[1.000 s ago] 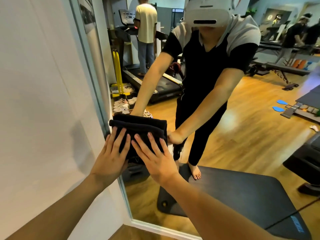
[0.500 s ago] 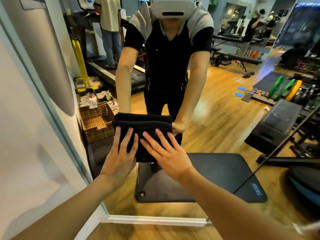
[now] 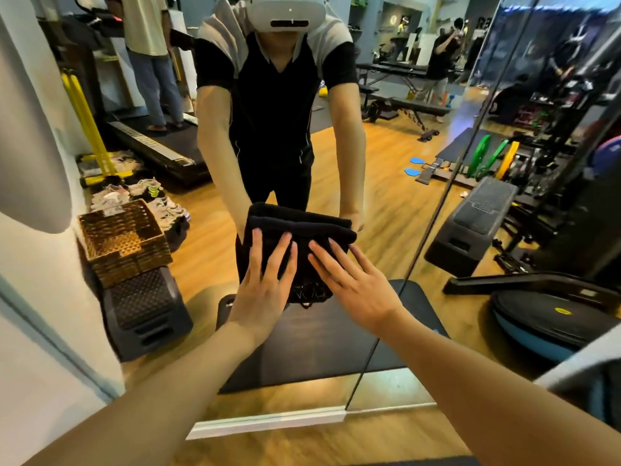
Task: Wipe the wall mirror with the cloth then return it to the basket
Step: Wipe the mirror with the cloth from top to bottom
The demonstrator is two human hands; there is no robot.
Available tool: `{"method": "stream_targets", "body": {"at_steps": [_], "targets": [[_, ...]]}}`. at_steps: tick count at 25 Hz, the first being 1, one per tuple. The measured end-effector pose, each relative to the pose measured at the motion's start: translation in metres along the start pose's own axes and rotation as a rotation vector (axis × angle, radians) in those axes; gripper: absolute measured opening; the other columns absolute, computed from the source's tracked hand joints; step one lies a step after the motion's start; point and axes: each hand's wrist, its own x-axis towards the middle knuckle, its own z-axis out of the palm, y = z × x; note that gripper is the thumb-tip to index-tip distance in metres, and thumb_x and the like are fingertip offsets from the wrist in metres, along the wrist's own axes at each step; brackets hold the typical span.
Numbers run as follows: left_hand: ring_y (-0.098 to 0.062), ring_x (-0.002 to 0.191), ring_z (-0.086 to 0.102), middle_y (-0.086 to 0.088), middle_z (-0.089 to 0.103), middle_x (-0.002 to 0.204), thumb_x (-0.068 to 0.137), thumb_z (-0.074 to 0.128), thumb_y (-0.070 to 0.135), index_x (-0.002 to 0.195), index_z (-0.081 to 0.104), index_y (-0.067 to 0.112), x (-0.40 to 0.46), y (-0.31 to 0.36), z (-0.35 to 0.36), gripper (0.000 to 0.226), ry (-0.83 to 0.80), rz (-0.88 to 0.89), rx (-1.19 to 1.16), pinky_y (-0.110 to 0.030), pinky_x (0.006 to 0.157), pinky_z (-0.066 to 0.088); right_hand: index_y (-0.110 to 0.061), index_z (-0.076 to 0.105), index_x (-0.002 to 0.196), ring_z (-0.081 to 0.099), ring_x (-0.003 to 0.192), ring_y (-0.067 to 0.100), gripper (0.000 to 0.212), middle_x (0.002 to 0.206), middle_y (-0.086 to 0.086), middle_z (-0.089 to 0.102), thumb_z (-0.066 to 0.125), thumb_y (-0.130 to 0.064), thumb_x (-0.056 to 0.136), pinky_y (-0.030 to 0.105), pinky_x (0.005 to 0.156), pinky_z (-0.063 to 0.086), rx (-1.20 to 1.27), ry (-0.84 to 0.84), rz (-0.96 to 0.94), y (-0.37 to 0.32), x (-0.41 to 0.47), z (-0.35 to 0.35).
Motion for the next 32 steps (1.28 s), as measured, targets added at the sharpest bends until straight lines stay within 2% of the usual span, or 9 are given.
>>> {"method": "stream_targets", "body": {"at_steps": [3, 5, 9, 12, 16, 18, 22, 26, 32], "targets": [[-0.053, 0.150, 0.002, -0.018, 0.010, 0.164, 0.084, 0.070, -0.002, 0.159, 0.013, 0.006, 0.015, 0.040, 0.014, 0.095, -0.016, -0.058, -0.039, -0.065, 0.106, 0.042, -0.004, 0.011, 0.162, 0.008, 0.156, 0.036, 0.069, 0.171, 0.013, 0.002, 0.033, -0.020, 0.098, 0.053, 0.125, 0.021, -0.003, -0.044, 0.023, 0.023, -0.024, -0.001], [-0.054, 0.150, 0.002, -0.018, 0.010, 0.163, 0.086, 0.067, -0.002, 0.158, 0.018, 0.005, 0.027, 0.068, 0.020, 0.088, 0.001, -0.041, -0.096, -0.066, 0.106, 0.042, -0.003, 0.010, 0.161, 0.005, 0.156, 0.037, 0.072, 0.170, 0.015, -0.002, 0.038, -0.021, 0.097, 0.053, 0.126, 0.015, -0.013, -0.065, 0.040, 0.044, -0.043, 0.001], [-0.058, 0.147, 0.014, -0.019, 0.015, 0.162, 0.094, 0.053, -0.004, 0.157, 0.024, 0.004, 0.051, 0.120, 0.028, 0.069, 0.093, -0.015, -0.088, -0.063, 0.109, 0.036, -0.003, 0.015, 0.161, 0.004, 0.156, 0.038, 0.074, 0.170, 0.015, 0.000, 0.045, -0.021, 0.095, 0.053, 0.126, 0.013, -0.006, -0.072, 0.076, 0.084, -0.078, 0.002], [-0.060, 0.145, 0.017, -0.020, 0.014, 0.162, 0.095, 0.059, 0.002, 0.158, 0.022, 0.005, 0.070, 0.156, 0.036, 0.073, 0.121, -0.009, -0.091, -0.065, 0.113, 0.030, -0.003, 0.019, 0.160, 0.005, 0.156, 0.039, 0.076, 0.170, 0.016, 0.003, 0.050, -0.024, 0.093, 0.054, 0.126, 0.015, 0.000, -0.079, 0.115, 0.109, -0.101, 0.004], [-0.059, 0.147, -0.001, -0.021, 0.011, 0.162, 0.092, 0.059, 0.003, 0.160, 0.020, 0.008, 0.080, 0.182, 0.042, 0.078, 0.087, -0.041, -0.190, -0.068, 0.112, 0.033, -0.004, 0.025, 0.159, 0.009, 0.155, 0.041, 0.076, 0.169, 0.018, 0.012, 0.053, -0.025, 0.091, 0.056, 0.125, 0.017, 0.073, -0.027, 0.140, 0.121, -0.109, 0.009], [-0.056, 0.149, 0.000, -0.019, 0.013, 0.162, 0.090, 0.067, 0.012, 0.159, 0.022, 0.008, 0.079, 0.179, 0.042, 0.083, 0.075, -0.049, -0.207, -0.067, 0.117, 0.023, -0.003, 0.031, 0.157, 0.013, 0.154, 0.044, 0.072, 0.166, 0.020, 0.019, 0.052, -0.026, 0.093, 0.059, 0.123, 0.020, 0.124, 0.021, 0.149, 0.117, -0.104, 0.015], [-0.050, 0.150, 0.014, -0.020, 0.014, 0.164, 0.093, 0.066, 0.023, 0.159, 0.020, 0.004, 0.072, 0.154, 0.043, 0.082, 0.090, 0.044, -0.091, -0.057, 0.122, 0.012, -0.004, 0.037, 0.155, 0.016, 0.152, 0.047, 0.066, 0.165, 0.020, 0.023, 0.057, -0.027, 0.097, 0.065, 0.120, 0.023, 0.118, 0.104, 0.179, 0.107, -0.098, 0.028], [-0.046, 0.152, 0.012, -0.021, 0.013, 0.163, 0.096, 0.064, 0.011, 0.158, 0.018, 0.001, 0.066, 0.131, 0.045, 0.078, 0.142, 0.116, -0.004, -0.056, 0.121, 0.026, -0.006, 0.034, 0.157, 0.013, 0.152, 0.050, 0.069, 0.167, 0.017, 0.018, 0.060, -0.028, 0.097, 0.070, 0.118, 0.021, 0.122, 0.150, 0.228, 0.084, -0.083, 0.041], [-0.044, 0.153, 0.012, -0.021, 0.012, 0.163, 0.099, 0.055, 0.009, 0.159, 0.016, 0.002, 0.035, 0.078, 0.044, 0.072, 0.173, 0.105, -0.010, -0.055, 0.116, 0.035, -0.011, 0.029, 0.159, 0.008, 0.153, 0.047, 0.065, 0.168, 0.011, 0.014, 0.050, -0.036, 0.103, 0.068, 0.121, 0.014, 0.152, 0.263, 0.201, 0.035, -0.047, 0.063]]}}
